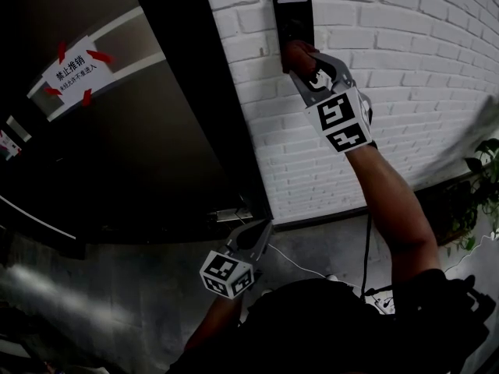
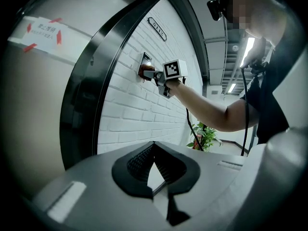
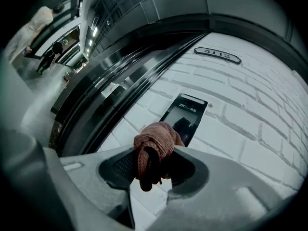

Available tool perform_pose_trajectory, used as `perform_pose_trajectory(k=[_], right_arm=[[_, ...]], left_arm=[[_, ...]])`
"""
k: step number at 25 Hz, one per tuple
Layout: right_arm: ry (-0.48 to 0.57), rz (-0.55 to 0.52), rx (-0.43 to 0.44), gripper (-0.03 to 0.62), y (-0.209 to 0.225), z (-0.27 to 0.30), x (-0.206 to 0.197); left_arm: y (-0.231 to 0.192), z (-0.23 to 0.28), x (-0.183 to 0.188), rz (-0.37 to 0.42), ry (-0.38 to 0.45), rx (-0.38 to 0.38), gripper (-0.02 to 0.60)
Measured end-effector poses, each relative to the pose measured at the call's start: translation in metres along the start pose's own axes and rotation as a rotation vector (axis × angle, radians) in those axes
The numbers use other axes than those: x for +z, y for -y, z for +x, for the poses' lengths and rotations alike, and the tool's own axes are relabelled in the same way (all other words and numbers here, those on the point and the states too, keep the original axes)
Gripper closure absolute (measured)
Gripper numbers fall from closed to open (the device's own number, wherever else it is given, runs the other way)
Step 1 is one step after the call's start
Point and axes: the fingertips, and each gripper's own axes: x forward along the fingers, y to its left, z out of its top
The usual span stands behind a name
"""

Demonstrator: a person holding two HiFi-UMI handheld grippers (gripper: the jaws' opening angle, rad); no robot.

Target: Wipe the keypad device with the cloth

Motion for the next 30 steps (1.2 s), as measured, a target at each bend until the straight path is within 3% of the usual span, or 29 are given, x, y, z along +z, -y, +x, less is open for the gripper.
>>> perform_pose_trajectory(k=[30], right_arm=[[-0.104, 0.102, 0.066, 0.453, -0.026, -0.005, -0.038]], left_arm=[[-0.007, -0.008, 0.002, -0.001, 0.004, 0.019, 0.565]])
